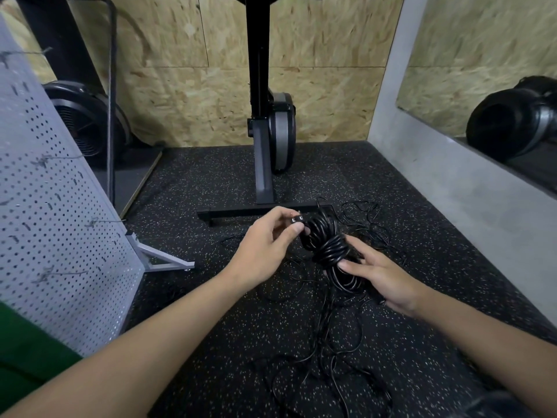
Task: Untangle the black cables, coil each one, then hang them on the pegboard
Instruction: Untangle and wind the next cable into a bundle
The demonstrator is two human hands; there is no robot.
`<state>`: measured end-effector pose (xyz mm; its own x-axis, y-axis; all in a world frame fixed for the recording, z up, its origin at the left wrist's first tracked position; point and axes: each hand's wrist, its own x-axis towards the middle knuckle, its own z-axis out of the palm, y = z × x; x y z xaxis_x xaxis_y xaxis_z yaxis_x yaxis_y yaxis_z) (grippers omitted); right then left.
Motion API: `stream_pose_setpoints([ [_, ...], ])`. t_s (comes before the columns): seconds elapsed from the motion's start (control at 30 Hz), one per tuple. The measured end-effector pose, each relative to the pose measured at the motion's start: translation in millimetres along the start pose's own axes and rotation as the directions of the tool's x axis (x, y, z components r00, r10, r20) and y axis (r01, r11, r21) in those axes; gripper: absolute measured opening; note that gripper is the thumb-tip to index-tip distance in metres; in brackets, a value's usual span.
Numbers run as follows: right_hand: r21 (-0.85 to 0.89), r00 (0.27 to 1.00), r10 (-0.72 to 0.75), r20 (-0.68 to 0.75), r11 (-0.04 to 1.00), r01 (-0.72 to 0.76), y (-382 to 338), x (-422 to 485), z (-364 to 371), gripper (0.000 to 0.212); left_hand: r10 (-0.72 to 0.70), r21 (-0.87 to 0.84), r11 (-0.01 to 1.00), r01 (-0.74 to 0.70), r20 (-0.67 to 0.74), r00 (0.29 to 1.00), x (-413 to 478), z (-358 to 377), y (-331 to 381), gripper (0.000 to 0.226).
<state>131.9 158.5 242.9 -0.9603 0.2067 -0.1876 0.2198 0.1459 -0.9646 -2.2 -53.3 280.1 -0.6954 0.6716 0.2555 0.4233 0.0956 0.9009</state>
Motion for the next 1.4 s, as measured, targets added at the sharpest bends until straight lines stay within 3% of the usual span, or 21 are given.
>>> stream_pose_setpoints([
  [0.2,0.081,0.998,-0.006,0.060,0.997,0.001,-4,-2,7,0.059,0.021,0.013,1.000,-0.020,-0.089,0.996,3,-4,2,0.012],
  [0.43,0.198,1.000,0.014,0.015,0.980,-0.017,-1,4,5,0.061,-0.001,0.118,0.993,0.007,-0.049,0.999,0,5,1,0.034],
  [0.57,0.232,1.000,0.012,0.013,0.973,-0.014,-3,2,4,0.051,-0.022,0.155,0.988,0.025,-0.021,1.000,-5,9,-3,0.041],
  [0.7,0.277,1.000,0.018,-0.010,0.961,-0.015,-8,3,2,0.045,-0.133,0.038,0.990,0.134,-0.027,0.991,-3,13,-5,0.015],
  [0.97,0.299,1.000,0.015,0.014,0.954,-0.019,-5,2,1,0.045,-0.289,-0.053,0.956,0.289,0.003,0.957,4,8,-9,0.018],
  [1.1,0.117,0.999,-0.021,0.050,0.993,0.015,-3,0,0,0.056,-0.248,0.072,0.966,0.247,0.004,0.969,2,7,-13,0.019],
  [1.23,-0.087,0.989,-0.060,0.132,0.994,0.072,-13,-3,6,0.059,-0.285,0.087,0.951,0.296,-0.124,0.951,4,9,-16,0.021],
  [1.33,-0.073,0.990,-0.059,0.132,0.995,0.069,-14,-3,5,0.056,-0.294,0.022,0.954,0.299,-0.126,0.948,3,9,-16,0.019],
  [1.4,0.021,0.996,-0.035,0.085,0.999,0.034,-12,-2,2,0.055,-0.259,-0.041,0.965,0.258,-0.032,0.965,0,10,-15,0.008],
])
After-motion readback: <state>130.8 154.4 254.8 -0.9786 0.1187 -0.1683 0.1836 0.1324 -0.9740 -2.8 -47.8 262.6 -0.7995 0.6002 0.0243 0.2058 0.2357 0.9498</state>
